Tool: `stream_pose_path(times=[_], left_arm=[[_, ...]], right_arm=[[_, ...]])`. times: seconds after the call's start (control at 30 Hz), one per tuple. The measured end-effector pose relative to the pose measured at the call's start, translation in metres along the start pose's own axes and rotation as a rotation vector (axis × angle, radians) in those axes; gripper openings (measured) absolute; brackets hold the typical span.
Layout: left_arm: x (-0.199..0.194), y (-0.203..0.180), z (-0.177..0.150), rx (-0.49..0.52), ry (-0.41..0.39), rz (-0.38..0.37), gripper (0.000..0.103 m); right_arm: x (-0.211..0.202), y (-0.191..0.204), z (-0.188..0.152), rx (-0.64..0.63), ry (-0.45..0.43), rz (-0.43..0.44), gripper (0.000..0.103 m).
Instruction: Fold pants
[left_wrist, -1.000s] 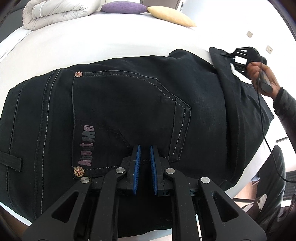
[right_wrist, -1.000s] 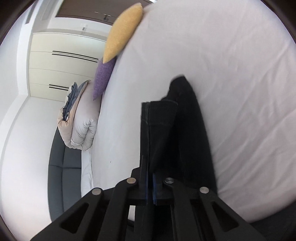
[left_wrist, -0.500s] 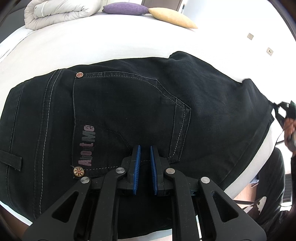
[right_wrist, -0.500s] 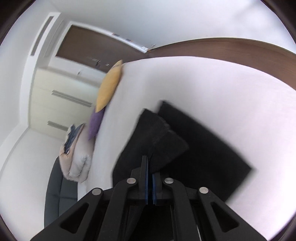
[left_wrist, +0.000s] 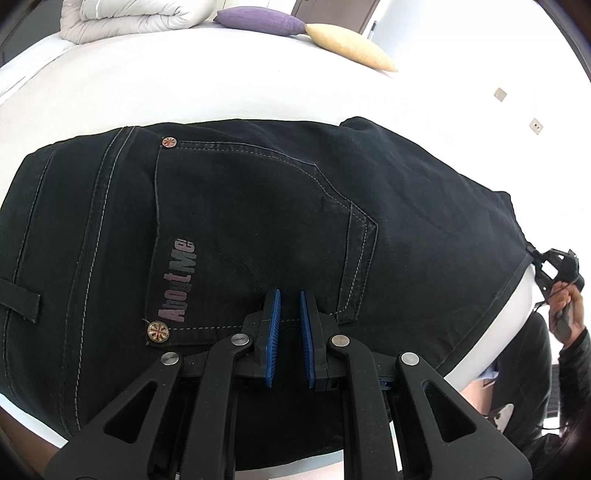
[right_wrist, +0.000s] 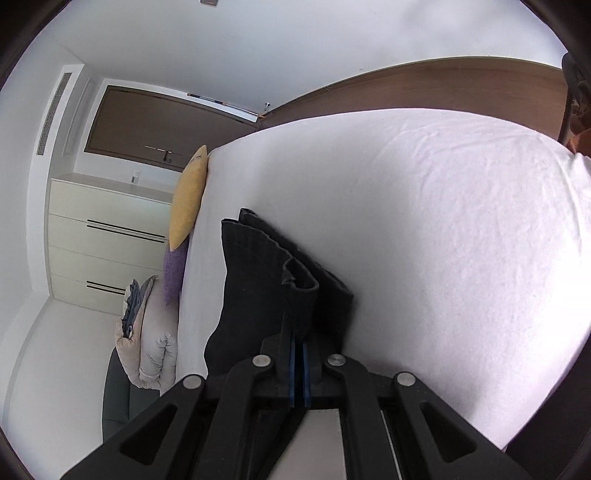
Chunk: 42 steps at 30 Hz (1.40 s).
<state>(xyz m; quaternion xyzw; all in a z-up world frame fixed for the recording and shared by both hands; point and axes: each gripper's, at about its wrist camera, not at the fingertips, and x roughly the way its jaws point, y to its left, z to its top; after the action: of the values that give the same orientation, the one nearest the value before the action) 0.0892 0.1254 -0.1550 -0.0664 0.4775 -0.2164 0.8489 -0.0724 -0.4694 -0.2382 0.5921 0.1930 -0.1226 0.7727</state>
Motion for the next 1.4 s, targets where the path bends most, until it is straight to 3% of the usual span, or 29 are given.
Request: stream_pose_path(times=[0.3, 0.4, 0.43, 0.5, 0.53, 0.57, 0.6, 0.63, 0.67, 0.73, 0.8, 0.9, 1.03, 1.07, 1.13, 1.2, 1.3, 1.37, 1.4], left_arm=[[-0.006, 0.009, 0.0, -0.021, -0.011, -0.053, 0.011], [-0.008, 0.012, 0.0, -0.023, -0.013, -0.057, 0.011], [-0.008, 0.012, 0.0, -0.026, -0.015, -0.059, 0.011], [-0.007, 0.013, -0.002, -0.034, -0.018, -0.062, 0.011], [-0.007, 0.014, -0.002, -0.035, -0.019, -0.063, 0.011], [-0.007, 0.014, -0.002, -0.035, -0.019, -0.062, 0.011], [-0.006, 0.012, -0.002, -0.034, -0.02, -0.061, 0.011], [-0.006, 0.011, -0.002, -0.034, -0.021, -0.06, 0.011], [-0.006, 0.011, -0.002, -0.034, -0.022, -0.058, 0.011], [-0.005, 0.01, -0.003, -0.034, -0.025, -0.055, 0.011], [-0.004, 0.009, -0.004, -0.035, -0.027, -0.052, 0.011], [-0.003, 0.005, -0.004, -0.028, -0.029, -0.042, 0.011], [-0.003, 0.003, -0.004, -0.022, -0.031, -0.036, 0.011], [-0.003, 0.004, -0.004, -0.026, -0.03, -0.04, 0.011], [-0.003, 0.005, -0.003, -0.034, -0.031, -0.049, 0.011], [-0.003, 0.007, -0.004, -0.037, -0.031, -0.052, 0.011], [-0.003, 0.01, -0.003, -0.04, -0.032, -0.057, 0.011], [-0.004, 0.011, -0.004, -0.043, -0.033, -0.061, 0.011], [-0.005, 0.012, -0.004, -0.043, -0.034, -0.061, 0.011]], right_arm=[[0.004, -0.003, 0.002, -0.041, -0.022, -0.01, 0.002], [0.003, -0.002, 0.008, -0.057, 0.019, 0.018, 0.001], [0.0, -0.001, 0.011, -0.054, 0.029, 0.021, 0.006], [-0.023, 0.007, 0.02, -0.1, -0.078, -0.055, 0.02], [-0.037, 0.015, 0.025, -0.127, -0.143, -0.129, 0.053], [-0.049, 0.019, 0.029, -0.133, -0.2, -0.163, 0.073], [-0.063, 0.028, 0.032, -0.145, -0.25, -0.161, 0.072], [-0.066, 0.042, 0.034, -0.194, -0.245, -0.126, 0.062], [-0.063, 0.06, 0.034, -0.268, -0.199, -0.105, 0.041], [-0.037, 0.102, 0.02, -0.407, -0.038, -0.079, 0.026], [0.008, 0.141, -0.01, -0.55, 0.178, -0.041, 0.014], [0.074, 0.16, -0.049, -0.599, 0.397, -0.061, 0.01], [0.145, 0.139, -0.058, -0.497, 0.548, -0.151, 0.01], [0.153, 0.133, -0.058, -0.488, 0.553, -0.163, 0.0], [0.165, 0.128, -0.042, -0.479, 0.512, -0.164, 0.0], [0.166, 0.121, -0.016, -0.382, 0.46, -0.118, 0.0], [0.156, 0.119, 0.016, -0.384, 0.247, -0.142, 0.0], [0.14, 0.115, 0.037, -0.406, 0.086, -0.24, 0.0], [0.132, 0.113, 0.043, -0.38, 0.048, -0.249, 0.0]])
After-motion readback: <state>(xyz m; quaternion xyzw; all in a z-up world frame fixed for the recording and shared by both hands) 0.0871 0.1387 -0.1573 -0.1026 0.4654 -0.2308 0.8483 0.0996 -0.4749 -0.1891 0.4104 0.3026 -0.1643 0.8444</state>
